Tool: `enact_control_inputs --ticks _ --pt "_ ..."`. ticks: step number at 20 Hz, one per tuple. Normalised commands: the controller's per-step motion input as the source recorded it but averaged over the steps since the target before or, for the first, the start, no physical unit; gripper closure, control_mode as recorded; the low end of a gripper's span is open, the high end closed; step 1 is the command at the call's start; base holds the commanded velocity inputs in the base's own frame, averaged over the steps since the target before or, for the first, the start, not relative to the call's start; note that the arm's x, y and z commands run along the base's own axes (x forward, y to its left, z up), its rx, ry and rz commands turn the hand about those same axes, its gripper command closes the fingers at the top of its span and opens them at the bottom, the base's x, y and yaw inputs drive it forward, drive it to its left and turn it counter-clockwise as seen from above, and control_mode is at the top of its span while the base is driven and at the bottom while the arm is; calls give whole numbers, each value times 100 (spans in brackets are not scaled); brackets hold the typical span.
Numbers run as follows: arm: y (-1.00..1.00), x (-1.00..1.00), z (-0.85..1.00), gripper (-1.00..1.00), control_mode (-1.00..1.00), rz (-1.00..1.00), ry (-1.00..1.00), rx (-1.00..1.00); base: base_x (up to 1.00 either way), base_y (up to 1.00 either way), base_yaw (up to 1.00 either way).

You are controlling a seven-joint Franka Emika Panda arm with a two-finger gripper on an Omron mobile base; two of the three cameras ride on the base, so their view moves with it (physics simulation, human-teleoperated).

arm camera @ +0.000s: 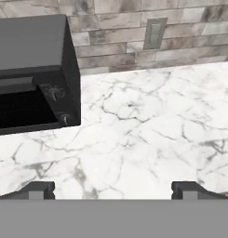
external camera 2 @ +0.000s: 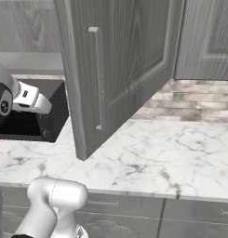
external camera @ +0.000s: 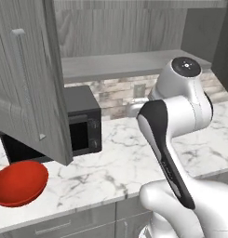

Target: Open the cabinet and move the ladle to the pot. Then close the cabinet.

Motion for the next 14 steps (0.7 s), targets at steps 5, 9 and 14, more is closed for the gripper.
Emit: enact_control_inputs --ticks 5,9,14 --pt "0 0 0 -100 100 0 0 0 -2 0 4" --pt "-8 -55 16 -100 -100 0 -2 13 0 0 0" --pt "-30 -98 44 -100 -100 0 -17 12 0 0 0"
